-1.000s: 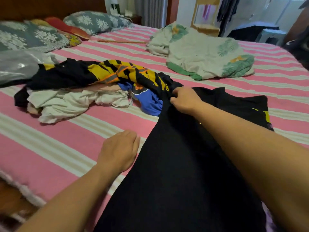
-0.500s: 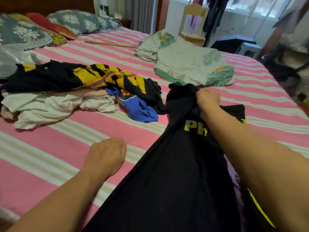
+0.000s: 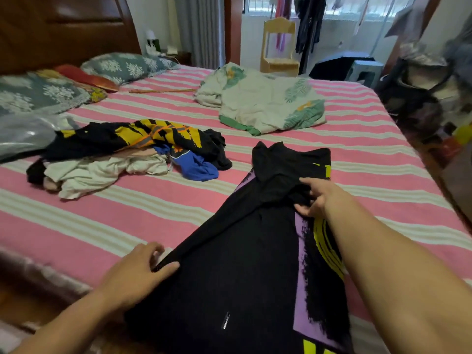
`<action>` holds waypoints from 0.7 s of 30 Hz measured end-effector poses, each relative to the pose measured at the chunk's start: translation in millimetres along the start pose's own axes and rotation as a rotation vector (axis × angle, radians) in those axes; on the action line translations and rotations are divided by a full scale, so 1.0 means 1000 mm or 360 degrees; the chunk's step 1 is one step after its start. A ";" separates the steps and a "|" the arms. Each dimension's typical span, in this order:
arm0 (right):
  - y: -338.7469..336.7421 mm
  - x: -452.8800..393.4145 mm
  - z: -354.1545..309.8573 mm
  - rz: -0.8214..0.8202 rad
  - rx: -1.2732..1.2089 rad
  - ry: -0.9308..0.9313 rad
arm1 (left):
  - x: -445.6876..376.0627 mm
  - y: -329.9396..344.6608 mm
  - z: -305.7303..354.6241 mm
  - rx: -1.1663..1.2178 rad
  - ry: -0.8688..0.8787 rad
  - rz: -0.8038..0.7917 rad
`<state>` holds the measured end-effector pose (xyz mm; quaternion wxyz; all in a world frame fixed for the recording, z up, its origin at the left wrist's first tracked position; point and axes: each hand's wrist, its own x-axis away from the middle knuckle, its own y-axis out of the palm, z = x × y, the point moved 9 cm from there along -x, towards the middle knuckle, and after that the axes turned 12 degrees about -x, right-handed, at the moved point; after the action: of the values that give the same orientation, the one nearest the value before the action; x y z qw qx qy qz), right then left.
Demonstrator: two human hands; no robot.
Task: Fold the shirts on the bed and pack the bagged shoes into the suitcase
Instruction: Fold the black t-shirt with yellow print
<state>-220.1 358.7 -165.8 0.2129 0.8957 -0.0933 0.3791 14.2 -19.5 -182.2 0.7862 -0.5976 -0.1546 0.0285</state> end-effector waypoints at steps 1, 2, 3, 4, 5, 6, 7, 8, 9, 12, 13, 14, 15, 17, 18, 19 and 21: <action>-0.001 0.001 0.002 0.0034 0.0036 0.0020 | 0.016 0.005 -0.006 -0.0028 -0.0028 -0.0001; 0.000 0.000 0.004 0.0058 0.0065 0.0042 | 0.031 0.011 -0.011 -0.0025 -0.0055 -0.0002; 0.001 0.000 0.005 0.0079 0.0098 0.0056 | 0.045 0.018 -0.017 0.0040 -0.0096 0.0011; 0.003 -0.001 0.005 0.0086 0.0129 0.0071 | 0.057 0.026 -0.021 0.0151 -0.0162 0.0029; 0.007 0.001 0.002 0.0080 0.0130 0.0055 | 0.067 0.035 -0.029 0.0229 -0.0249 0.0039; 0.014 0.001 -0.004 0.0052 0.0082 0.0033 | 0.074 0.043 -0.035 0.0277 -0.0337 0.0035; 0.023 0.004 -0.015 0.0003 0.0016 -0.0041 | 0.078 0.048 -0.040 0.0280 -0.0397 0.0035; 0.034 0.007 -0.031 -0.0082 -0.0065 -0.0147 | 0.079 0.050 -0.044 0.0289 -0.0435 0.0043; 0.043 0.014 -0.049 -0.0153 -0.0142 -0.0292 | 0.078 0.046 -0.044 0.0312 -0.0459 0.0068; 0.056 0.040 -0.112 -0.0319 -0.0252 -0.0730 | 0.084 0.012 -0.023 0.0412 -0.0408 0.0229; 0.052 0.047 -0.130 -0.0310 -0.0246 -0.0831 | 0.092 -0.005 -0.010 0.0396 -0.0333 0.0319; 0.045 0.053 -0.142 -0.0289 -0.0219 -0.0897 | 0.102 -0.020 0.005 0.0380 -0.0248 0.0391; 0.032 0.056 -0.150 -0.0220 -0.0207 -0.0932 | 0.113 -0.031 0.021 0.0363 -0.0144 0.0417; 0.000 0.034 -0.158 -0.0173 -0.0228 -0.0913 | 0.135 -0.038 0.055 0.0323 0.0074 0.0299; -0.017 0.032 -0.152 -0.0144 -0.0226 -0.0873 | 0.143 -0.032 0.072 0.0341 0.0166 0.0196; -0.035 0.039 -0.139 -0.0100 -0.0223 -0.0842 | 0.150 -0.024 0.090 0.0364 0.0240 0.0099; -0.063 0.049 -0.111 -0.0070 -0.0122 -0.0772 | 0.158 -0.004 0.126 0.0378 0.0374 -0.0001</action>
<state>-236.6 464.8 -81.0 0.2264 0.9535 -0.1365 0.1444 129.0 132.6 -115.7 0.8641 -0.4995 -0.0574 -0.0238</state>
